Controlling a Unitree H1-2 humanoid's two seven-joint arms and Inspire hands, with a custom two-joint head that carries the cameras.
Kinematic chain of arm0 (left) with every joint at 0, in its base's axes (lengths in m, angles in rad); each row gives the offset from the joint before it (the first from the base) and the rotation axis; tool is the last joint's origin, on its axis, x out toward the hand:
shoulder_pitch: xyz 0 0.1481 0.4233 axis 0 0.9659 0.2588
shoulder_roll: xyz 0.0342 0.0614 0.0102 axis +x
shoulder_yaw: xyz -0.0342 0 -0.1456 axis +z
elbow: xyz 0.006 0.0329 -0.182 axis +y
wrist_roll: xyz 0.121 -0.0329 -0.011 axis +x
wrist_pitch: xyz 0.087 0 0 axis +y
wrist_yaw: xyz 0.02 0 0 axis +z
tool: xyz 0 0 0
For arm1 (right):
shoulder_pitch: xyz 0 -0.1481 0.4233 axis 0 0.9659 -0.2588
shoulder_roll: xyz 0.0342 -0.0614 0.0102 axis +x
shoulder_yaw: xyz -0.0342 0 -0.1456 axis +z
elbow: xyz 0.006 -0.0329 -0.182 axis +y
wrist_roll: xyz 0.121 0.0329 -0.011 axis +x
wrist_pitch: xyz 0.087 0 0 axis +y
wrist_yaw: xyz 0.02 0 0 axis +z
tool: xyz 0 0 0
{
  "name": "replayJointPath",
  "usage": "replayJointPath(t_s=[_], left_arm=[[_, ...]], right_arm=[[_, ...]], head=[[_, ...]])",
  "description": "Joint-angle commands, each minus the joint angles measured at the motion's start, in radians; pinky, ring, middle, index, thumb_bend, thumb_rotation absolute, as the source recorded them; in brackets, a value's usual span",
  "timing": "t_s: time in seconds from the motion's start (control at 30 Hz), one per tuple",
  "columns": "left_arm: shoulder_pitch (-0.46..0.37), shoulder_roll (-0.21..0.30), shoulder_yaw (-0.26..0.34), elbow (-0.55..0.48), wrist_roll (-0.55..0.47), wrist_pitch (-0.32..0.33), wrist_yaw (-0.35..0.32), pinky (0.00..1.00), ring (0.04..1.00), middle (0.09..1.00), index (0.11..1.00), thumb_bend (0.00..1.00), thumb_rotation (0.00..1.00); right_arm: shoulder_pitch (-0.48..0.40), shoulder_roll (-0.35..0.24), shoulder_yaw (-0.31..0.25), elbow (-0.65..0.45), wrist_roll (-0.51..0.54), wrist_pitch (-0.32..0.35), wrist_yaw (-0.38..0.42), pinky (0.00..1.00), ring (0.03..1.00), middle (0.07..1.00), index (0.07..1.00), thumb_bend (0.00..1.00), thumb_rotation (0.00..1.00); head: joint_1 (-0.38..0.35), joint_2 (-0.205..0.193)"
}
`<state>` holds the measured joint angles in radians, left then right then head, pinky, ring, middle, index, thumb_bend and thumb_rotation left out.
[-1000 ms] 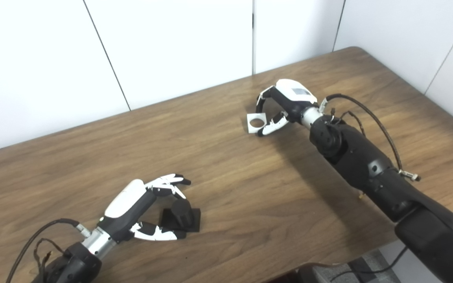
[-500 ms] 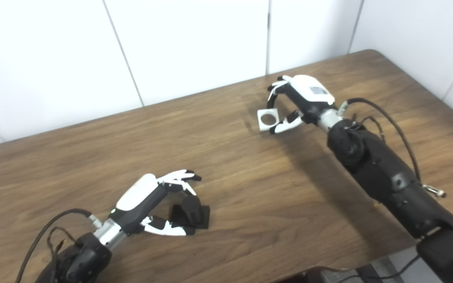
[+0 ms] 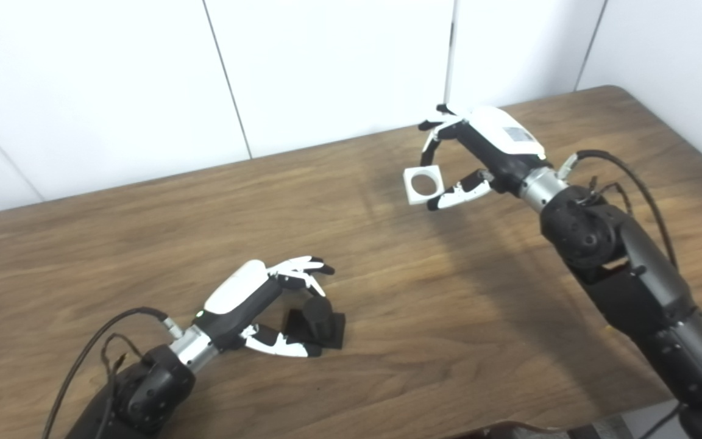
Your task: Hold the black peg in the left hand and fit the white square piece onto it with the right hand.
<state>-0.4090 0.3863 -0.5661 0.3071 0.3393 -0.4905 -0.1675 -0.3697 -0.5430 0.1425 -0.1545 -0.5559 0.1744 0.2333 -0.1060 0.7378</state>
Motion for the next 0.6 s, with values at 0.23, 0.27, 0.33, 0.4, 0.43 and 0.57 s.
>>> replayJointPath(t_s=[0.23,0.27,0.33,0.4,0.43,0.57], left_arm=[[0.033,0.006,-0.028,0.044,0.113,0.051,-0.07,0.8,0.9,0.849,0.494,0.52,0.08],[0.031,0.005,-0.027,0.05,0.113,0.044,-0.067,0.8,0.898,0.848,0.494,0.52,0.08],[0.03,0.002,-0.025,0.052,0.114,0.044,-0.068,0.8,0.899,0.848,0.494,0.52,0.08],[0.031,0.0,-0.023,0.05,0.115,0.051,-0.072,0.8,0.903,0.85,0.494,0.52,0.08],[0.03,-0.001,-0.022,0.051,0.113,0.052,-0.073,0.8,0.904,0.85,0.493,0.52,0.07],[0.025,-0.007,-0.019,0.066,0.103,0.045,-0.075,0.81,0.907,0.852,0.493,0.52,0.07]], right_arm=[[-0.023,0.002,-0.01,-0.146,0.086,0.025,0.115,0.87,0.955,0.846,0.48,0.52,0.14],[-0.021,0.009,-0.008,-0.159,0.094,0.027,0.121,0.85,0.951,0.843,0.48,0.52,0.14],[-0.015,0.021,-0.006,-0.183,0.105,0.031,0.13,0.84,0.949,0.84,0.479,0.52,0.14],[-0.01,0.031,-0.003,-0.203,0.11,0.037,0.138,0.82,0.948,0.838,0.479,0.52,0.14],[-0.009,0.035,0.001,-0.214,0.109,0.04,0.143,0.82,0.948,0.837,0.479,0.52,0.14],[0.0,0.053,0.014,-0.256,0.118,0.046,0.164,0.83,0.947,0.836,0.479,0.52,0.14]], head=[[0.032,0.012],[0.032,0.012],[0.032,0.012],[0.032,0.012],[0.045,0.018],[0.056,0.022]])
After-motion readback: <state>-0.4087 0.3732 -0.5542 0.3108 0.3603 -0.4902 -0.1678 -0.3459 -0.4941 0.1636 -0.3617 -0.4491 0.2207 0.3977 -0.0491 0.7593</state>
